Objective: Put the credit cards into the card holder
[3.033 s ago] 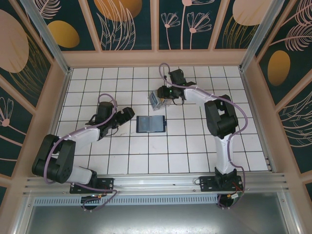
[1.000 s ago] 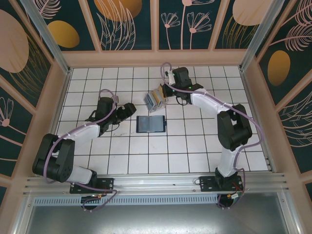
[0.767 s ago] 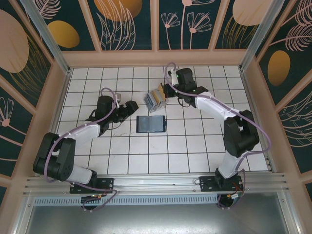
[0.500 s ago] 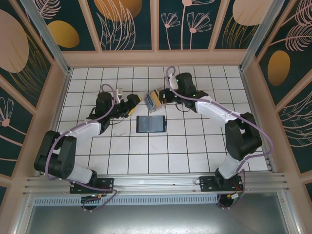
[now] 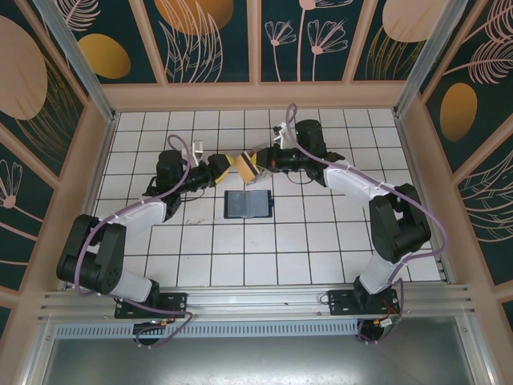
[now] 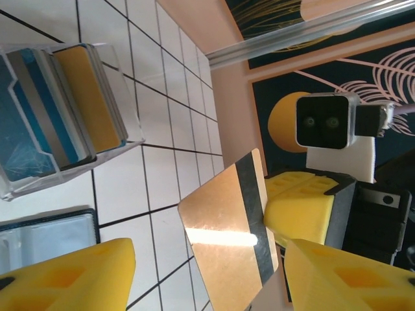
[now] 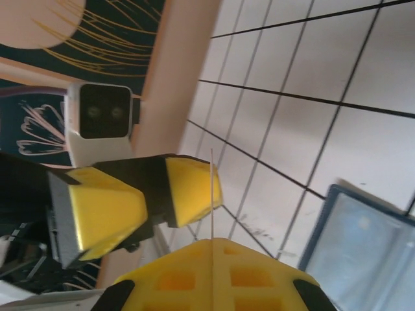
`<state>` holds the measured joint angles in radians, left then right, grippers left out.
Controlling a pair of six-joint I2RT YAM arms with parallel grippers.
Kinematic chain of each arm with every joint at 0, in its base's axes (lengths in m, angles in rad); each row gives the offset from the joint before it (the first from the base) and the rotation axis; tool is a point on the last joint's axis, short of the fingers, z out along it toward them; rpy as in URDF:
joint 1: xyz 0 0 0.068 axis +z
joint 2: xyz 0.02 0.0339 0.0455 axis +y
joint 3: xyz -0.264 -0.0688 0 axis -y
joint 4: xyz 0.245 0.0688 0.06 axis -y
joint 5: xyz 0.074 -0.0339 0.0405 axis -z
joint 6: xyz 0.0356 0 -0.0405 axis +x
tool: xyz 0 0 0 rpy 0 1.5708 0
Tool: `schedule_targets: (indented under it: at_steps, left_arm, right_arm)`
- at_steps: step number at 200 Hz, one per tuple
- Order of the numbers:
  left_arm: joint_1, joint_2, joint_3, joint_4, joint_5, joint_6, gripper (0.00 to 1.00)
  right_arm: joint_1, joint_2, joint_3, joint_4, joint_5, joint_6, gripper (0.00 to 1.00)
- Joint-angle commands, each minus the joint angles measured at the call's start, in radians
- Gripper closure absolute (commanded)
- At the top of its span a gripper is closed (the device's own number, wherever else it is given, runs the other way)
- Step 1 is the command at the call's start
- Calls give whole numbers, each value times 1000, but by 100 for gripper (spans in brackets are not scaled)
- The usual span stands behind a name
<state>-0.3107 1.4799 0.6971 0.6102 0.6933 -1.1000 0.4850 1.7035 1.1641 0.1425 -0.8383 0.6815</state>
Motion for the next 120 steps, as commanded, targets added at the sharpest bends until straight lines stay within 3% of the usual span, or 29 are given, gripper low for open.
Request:
schedule_targets:
  at_steps: [1,47,100,111,120]
  left_arm:
    - [-10,-16,-16,73,29,-9,39]
    - [-25,-17,-26,115,40,-33,53]
    - [-36,-42,-13,76,52,16,93]
    - [-39,-48,-20,103,73,17,96]
    - [-39,-51,-22,105,82,20,96]
  right_arm:
    - [-3,19,-27,152,-101,124,100]
    - [10,20,-59,232,-113,182,100]
    - [11,15,-107,295,-144,209,100]
    - [9,5,-128,317,-161,210,100]
    - [1,-3,-144,329,-176,207,92]
